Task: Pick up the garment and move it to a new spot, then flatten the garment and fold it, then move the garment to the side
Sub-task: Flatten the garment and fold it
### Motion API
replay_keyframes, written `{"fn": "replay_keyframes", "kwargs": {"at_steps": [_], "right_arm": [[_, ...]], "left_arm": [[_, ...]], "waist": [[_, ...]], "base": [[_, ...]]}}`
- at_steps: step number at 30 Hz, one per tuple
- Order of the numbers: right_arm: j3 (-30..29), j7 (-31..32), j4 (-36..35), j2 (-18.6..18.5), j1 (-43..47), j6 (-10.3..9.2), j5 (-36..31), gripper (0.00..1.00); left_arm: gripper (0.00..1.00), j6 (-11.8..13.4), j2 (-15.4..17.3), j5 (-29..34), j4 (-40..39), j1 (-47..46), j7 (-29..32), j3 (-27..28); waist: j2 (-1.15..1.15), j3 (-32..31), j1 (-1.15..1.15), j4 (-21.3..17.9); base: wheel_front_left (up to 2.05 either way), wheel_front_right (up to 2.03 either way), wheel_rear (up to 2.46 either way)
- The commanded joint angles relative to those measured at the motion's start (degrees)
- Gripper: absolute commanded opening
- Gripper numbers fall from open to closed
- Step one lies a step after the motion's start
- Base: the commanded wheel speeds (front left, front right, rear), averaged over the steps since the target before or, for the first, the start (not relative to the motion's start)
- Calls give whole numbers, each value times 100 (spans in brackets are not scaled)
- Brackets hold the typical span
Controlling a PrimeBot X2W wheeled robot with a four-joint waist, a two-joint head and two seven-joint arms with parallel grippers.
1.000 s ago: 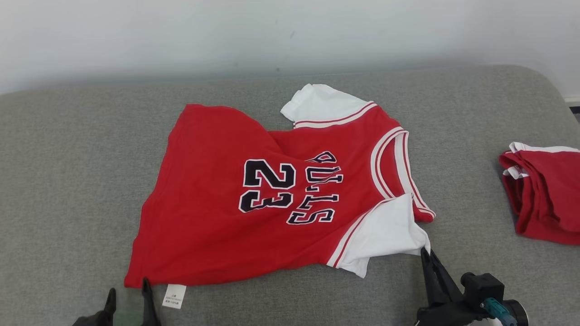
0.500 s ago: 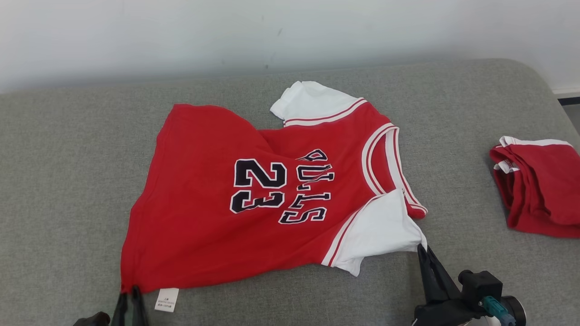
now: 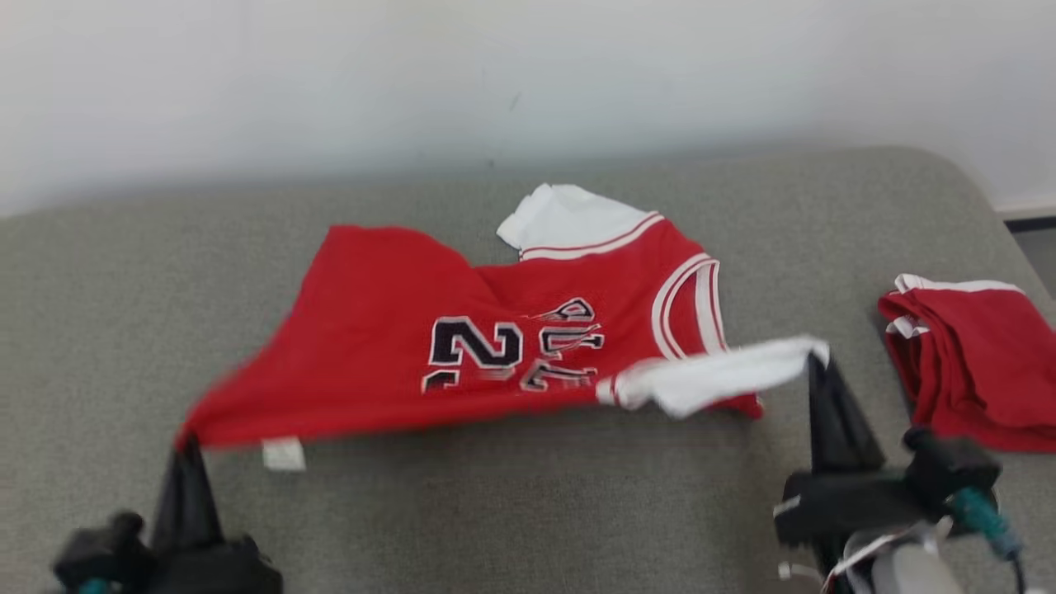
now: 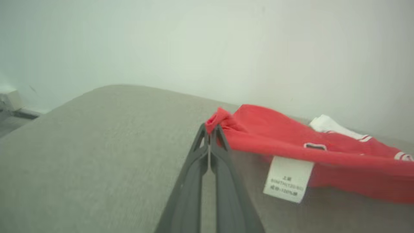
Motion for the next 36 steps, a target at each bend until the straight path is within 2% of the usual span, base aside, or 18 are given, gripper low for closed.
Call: {"fn": "replay_keyframes", "kwargs": {"at_steps": [1,4,8,9,13,18,21,25,29,32,36], "right_arm": [[-20,-6,-329,-44,-209,-16,146,0],[-45,-7,-897,-238,-656,-16,391,0],[-19,-6,-1474,-619,-1487,-16,685,0],[-19,-6,-1474,-619,-1487,-16,685,0],[39,-5,-1793,-998,-2335,-16,998,0],[233,27,-1718,-1423,-3221,-16,1206,0],[377,247,-1418,-1493,-3564,-16,1393,0],[841,583,-903,-1465,-3804,-16,1587,0],[1160,637,-232,-1436,-4435,-16,1571,0],[1209,421,504,-1437,-5249,-16,1292,0],[780,77,1382,-1468,-6422,-16,1037,0]], "left_arm": [[0,-76,26,212,-470,-29,-19,144],[0,-264,102,570,-1209,-309,-19,304],[0,-474,573,949,-1819,-967,-19,248],[0,-474,573,949,-1819,-967,-19,248],[0,-548,1225,1154,-2122,-1837,-19,35],[0,-580,1949,1110,-1690,-2948,252,-380],[0,-588,2240,1062,-1271,-3435,434,-929],[0,-583,2238,889,-593,-3828,510,-1590],[0,-543,2139,908,260,-4437,562,-1796],[0,-404,2093,1088,860,-5128,442,-1852],[0,-147,1984,1314,1331,-6190,125,-1890]], "waist": [[-1,-322,0,35],[-1,-533,0,43],[-1,-792,0,40],[-1,-792,0,40],[-1,-976,0,60],[-1,-980,0,95],[-1,-796,0,124],[-1,-359,0,153],[-1,519,0,112],[-1,1047,0,53],[-1,1383,0,109]], "base": [[0,0,0],[0,0,0],[0,0,0],[0,0,0],[0,0,0],[0,0,0],[0,0,0],[0,0,0],[0,0,0],[0,0,0],[0,0,0]]}}
